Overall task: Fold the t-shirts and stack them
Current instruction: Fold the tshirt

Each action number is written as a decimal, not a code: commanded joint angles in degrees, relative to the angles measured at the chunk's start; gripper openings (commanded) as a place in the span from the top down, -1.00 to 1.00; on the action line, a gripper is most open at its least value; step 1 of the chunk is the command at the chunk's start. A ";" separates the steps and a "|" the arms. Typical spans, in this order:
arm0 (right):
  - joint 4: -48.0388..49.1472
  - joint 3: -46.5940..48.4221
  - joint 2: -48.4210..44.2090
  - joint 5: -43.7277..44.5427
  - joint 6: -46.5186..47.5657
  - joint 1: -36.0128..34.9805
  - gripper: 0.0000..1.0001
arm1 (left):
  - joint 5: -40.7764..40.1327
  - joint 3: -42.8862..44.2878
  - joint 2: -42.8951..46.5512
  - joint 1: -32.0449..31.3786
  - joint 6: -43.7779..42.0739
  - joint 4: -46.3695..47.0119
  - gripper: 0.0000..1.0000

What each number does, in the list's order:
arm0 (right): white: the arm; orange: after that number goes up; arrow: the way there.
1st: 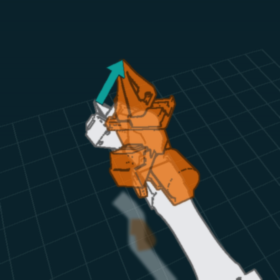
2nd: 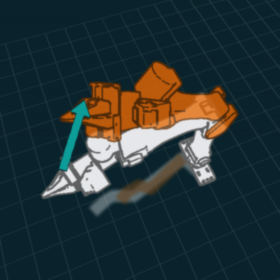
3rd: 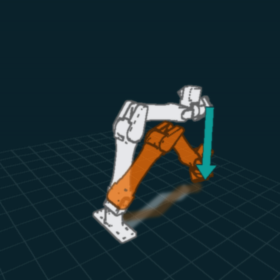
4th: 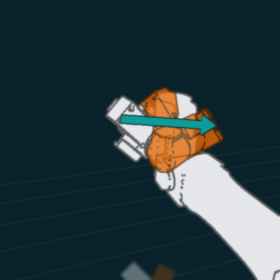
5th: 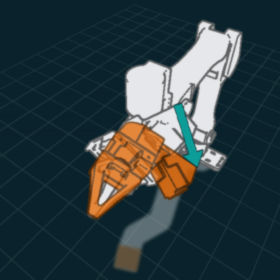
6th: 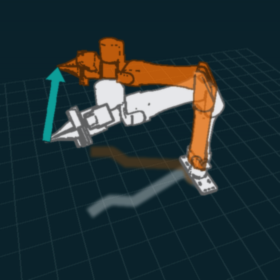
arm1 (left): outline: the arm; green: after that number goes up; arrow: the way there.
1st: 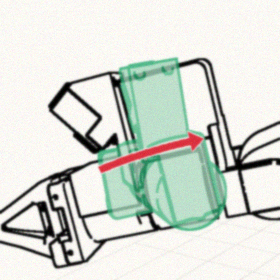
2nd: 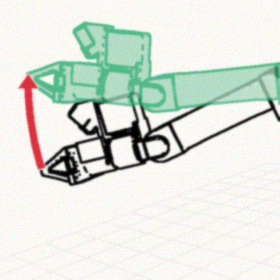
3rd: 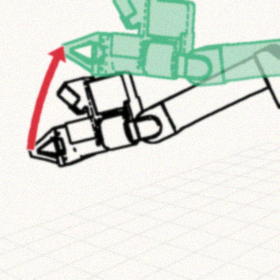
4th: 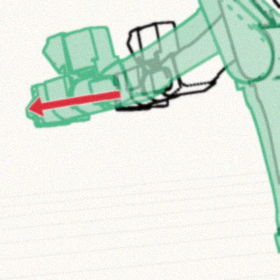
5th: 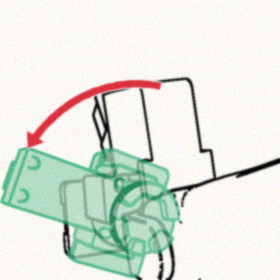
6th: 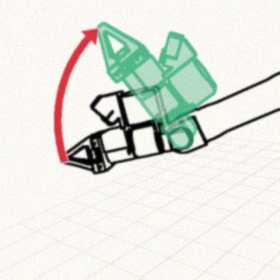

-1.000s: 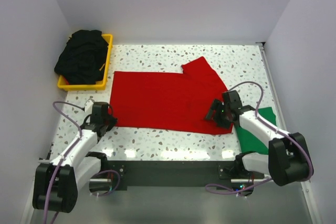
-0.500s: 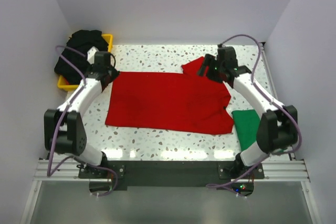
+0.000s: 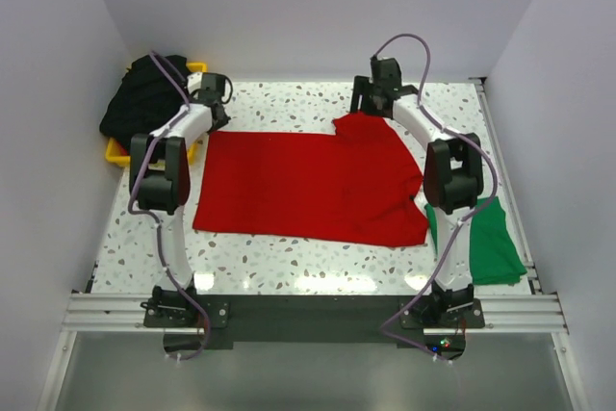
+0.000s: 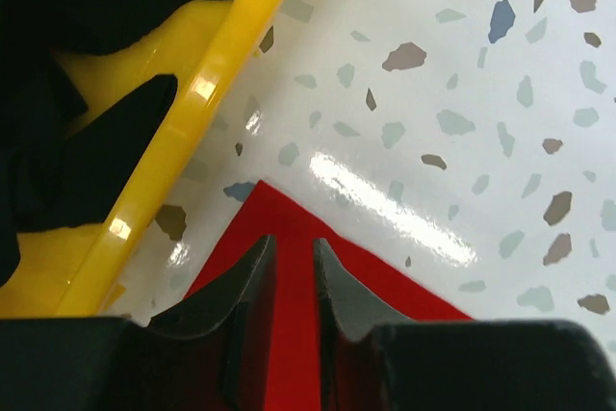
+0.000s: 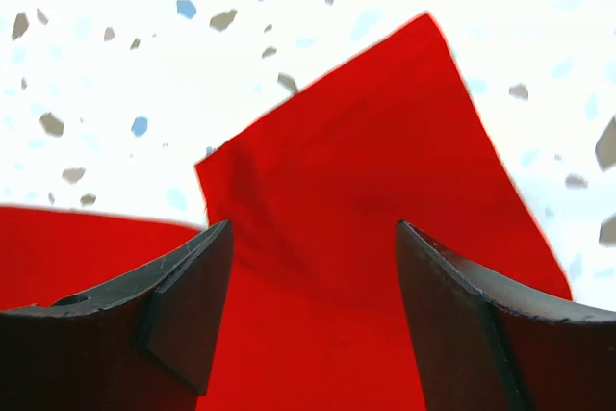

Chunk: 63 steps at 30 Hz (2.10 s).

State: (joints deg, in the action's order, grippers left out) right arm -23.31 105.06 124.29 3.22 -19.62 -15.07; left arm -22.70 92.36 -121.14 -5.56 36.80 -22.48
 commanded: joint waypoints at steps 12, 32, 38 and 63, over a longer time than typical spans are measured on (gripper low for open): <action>-1.65 12.10 9.74 5.48 8.01 1.27 -0.43 | -4.02 7.93 -8.93 0.46 -1.11 -1.07 0.45; -2.18 18.95 17.48 5.91 9.68 2.68 -0.47 | -2.79 8.54 -13.77 0.46 -0.41 1.21 0.59; -2.26 20.88 19.58 6.62 9.51 3.38 -0.47 | -2.70 8.02 -13.68 0.46 -0.41 1.03 0.66; -4.82 23.88 20.65 2.31 3.27 4.00 0.76 | -0.15 5.03 -10.44 0.46 -0.58 5.07 1.00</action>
State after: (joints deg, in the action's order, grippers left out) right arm -26.94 130.04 147.74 4.99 -15.55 -11.11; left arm -25.45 99.77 -131.94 -5.50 35.90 -18.09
